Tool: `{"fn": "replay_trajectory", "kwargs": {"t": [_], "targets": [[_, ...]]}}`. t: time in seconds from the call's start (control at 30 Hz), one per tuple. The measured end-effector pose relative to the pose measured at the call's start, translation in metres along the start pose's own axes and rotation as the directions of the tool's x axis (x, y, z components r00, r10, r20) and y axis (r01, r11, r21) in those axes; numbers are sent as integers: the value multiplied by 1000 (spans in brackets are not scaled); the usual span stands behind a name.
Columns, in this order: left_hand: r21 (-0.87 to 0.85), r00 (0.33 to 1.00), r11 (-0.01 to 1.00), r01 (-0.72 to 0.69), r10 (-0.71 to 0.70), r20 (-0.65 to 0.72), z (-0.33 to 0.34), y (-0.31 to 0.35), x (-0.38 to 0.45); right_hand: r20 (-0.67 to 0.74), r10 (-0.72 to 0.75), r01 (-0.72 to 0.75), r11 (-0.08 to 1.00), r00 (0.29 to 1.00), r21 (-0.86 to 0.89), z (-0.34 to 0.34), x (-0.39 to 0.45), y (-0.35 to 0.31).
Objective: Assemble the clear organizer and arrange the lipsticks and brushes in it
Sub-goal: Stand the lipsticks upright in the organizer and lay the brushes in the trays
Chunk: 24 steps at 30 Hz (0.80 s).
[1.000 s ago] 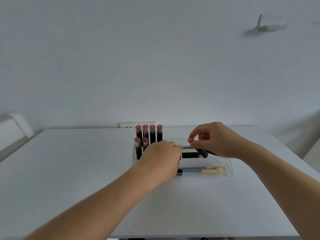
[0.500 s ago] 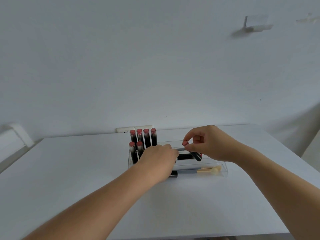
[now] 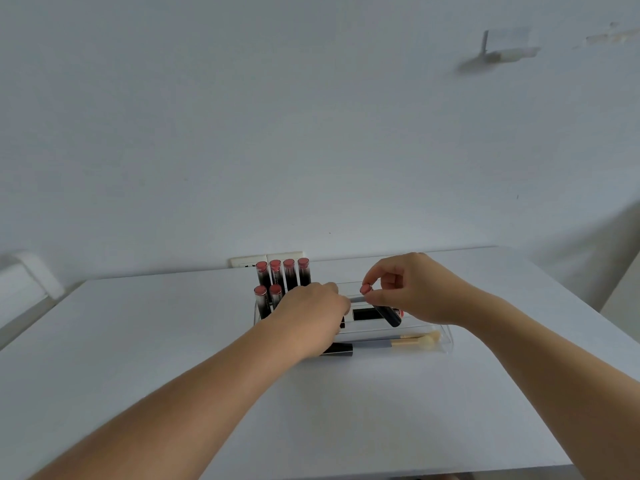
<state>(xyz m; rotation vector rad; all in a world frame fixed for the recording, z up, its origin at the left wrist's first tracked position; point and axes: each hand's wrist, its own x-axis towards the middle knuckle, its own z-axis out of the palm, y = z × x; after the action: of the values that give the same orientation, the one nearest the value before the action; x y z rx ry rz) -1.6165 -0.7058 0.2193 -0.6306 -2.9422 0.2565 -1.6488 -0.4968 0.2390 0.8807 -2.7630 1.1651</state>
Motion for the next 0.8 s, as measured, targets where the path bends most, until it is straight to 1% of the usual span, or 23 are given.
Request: {"fn": "replay_trajectory", "kwargs": {"t": [0.1, 0.2, 0.37, 0.53, 0.67, 0.8], "targets": [[37, 1000, 999, -13, 12, 3, -3, 2, 0, 7, 2, -2, 1000, 1000, 0, 0, 0, -1], [68, 1000, 998, 12, -12, 1, -6, 5, 1, 8, 6, -6, 1000, 1000, -4, 0, 0, -1], [34, 997, 996, 77, -78, 8, -6, 6, 1, 11, 19, -19, 1000, 1000, -5, 2, 0, -1], [23, 998, 999, 44, -45, 51, -2, 6, 3, 12, 19, -19, 1000, 1000, -18, 3, 1, 0], [58, 996, 998, 9, -14, 84, -3, 7, 3, 18, 23, -22, 999, 1000, -24, 3, 1, 1], [95, 998, 995, 7, -13, 64, -6, 10, 1, 18, 16, -15, 999, 1000, -39, 4, 2, 2]]}}
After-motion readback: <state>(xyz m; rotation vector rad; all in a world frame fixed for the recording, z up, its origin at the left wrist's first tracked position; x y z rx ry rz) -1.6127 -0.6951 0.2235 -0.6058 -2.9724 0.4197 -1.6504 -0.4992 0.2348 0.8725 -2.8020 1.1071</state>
